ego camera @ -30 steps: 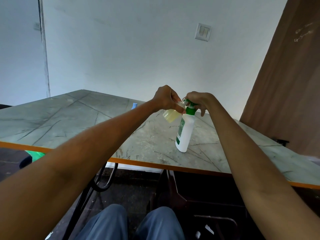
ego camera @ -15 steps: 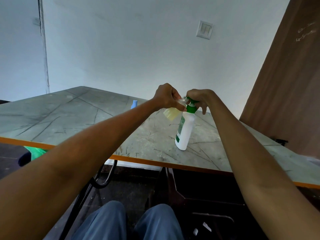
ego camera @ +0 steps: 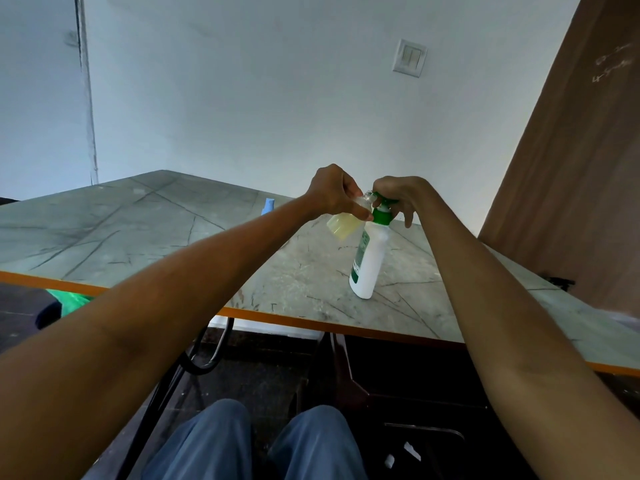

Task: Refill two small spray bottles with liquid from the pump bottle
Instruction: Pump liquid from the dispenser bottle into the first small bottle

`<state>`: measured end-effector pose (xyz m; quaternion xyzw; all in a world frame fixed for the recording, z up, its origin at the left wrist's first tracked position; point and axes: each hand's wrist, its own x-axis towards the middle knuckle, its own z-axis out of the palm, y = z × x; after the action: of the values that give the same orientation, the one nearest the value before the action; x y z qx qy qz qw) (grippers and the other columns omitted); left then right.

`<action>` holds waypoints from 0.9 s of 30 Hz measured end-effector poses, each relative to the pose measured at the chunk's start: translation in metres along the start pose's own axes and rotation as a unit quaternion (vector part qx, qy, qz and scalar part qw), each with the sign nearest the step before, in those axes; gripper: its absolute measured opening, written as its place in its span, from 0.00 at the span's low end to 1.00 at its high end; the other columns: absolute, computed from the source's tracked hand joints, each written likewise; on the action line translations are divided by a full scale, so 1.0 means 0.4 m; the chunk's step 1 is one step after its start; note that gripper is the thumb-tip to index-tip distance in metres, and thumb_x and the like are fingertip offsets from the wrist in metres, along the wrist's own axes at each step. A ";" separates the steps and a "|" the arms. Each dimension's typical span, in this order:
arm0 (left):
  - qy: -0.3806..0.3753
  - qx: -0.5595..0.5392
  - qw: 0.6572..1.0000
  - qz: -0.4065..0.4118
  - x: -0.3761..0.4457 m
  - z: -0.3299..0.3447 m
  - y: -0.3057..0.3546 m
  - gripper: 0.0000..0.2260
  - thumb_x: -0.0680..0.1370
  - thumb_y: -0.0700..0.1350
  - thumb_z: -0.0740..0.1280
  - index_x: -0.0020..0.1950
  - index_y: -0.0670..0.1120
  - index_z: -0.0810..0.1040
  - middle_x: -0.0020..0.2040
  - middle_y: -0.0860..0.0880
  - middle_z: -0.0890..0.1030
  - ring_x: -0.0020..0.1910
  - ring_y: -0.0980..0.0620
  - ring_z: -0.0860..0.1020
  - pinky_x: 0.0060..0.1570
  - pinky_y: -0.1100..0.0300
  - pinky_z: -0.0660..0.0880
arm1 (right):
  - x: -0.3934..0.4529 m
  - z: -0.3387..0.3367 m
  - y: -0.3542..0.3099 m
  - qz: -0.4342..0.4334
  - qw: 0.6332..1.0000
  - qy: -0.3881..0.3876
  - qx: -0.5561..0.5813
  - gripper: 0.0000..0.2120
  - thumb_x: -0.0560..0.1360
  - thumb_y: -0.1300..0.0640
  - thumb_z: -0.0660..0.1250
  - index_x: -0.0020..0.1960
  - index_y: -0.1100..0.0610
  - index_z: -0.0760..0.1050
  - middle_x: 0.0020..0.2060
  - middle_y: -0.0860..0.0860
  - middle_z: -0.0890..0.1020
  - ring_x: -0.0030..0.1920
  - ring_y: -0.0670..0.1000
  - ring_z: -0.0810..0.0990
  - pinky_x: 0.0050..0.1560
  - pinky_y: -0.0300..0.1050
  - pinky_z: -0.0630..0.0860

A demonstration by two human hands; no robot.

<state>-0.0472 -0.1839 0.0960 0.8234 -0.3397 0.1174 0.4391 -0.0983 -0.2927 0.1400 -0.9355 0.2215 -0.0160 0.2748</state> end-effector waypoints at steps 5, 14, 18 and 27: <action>0.000 -0.004 1.000 -0.002 0.000 0.000 -0.004 0.20 0.62 0.48 0.79 0.49 0.41 0.83 0.48 0.47 0.83 0.36 0.58 0.72 0.35 0.71 0.67 | 0.019 0.007 0.007 0.012 0.999 -0.004 0.030 0.19 0.80 0.58 0.46 0.66 0.65 0.64 0.66 0.63 0.70 0.66 0.61 0.70 0.60 0.62 0.66; 0.002 -0.012 1.000 -0.010 -0.004 0.004 -0.007 0.20 0.61 0.48 0.80 0.49 0.41 0.83 0.42 0.51 0.79 0.34 0.60 0.72 0.34 0.72 0.68 | 0.015 0.008 0.011 0.004 1.000 -0.009 0.029 0.15 0.78 0.59 0.47 0.58 0.62 0.68 0.63 0.62 0.72 0.63 0.61 0.72 0.54 0.60 0.65; 0.005 -0.011 1.000 -0.007 -0.001 -0.002 0.000 0.20 0.61 0.48 0.80 0.49 0.41 0.83 0.42 0.51 0.79 0.33 0.60 0.71 0.33 0.72 0.67 | 0.021 -0.002 0.014 0.005 1.000 -0.010 0.025 0.13 0.77 0.58 0.48 0.53 0.61 0.67 0.59 0.62 0.74 0.56 0.59 0.73 0.54 0.62 0.65; -0.008 -0.009 1.000 -0.015 -0.005 0.005 -0.010 0.21 0.62 0.48 0.79 0.50 0.41 0.82 0.44 0.51 0.79 0.44 0.55 0.74 0.37 0.71 0.69 | 0.018 0.018 0.006 0.016 1.000 0.004 0.020 0.19 0.80 0.60 0.46 0.68 0.65 0.63 0.66 0.63 0.68 0.64 0.61 0.71 0.56 0.58 0.68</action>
<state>-0.0461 -0.1831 0.0914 0.8250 -0.3320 0.1016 0.4458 -0.0918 -0.2940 0.1320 -0.9262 0.2368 -0.0203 0.2926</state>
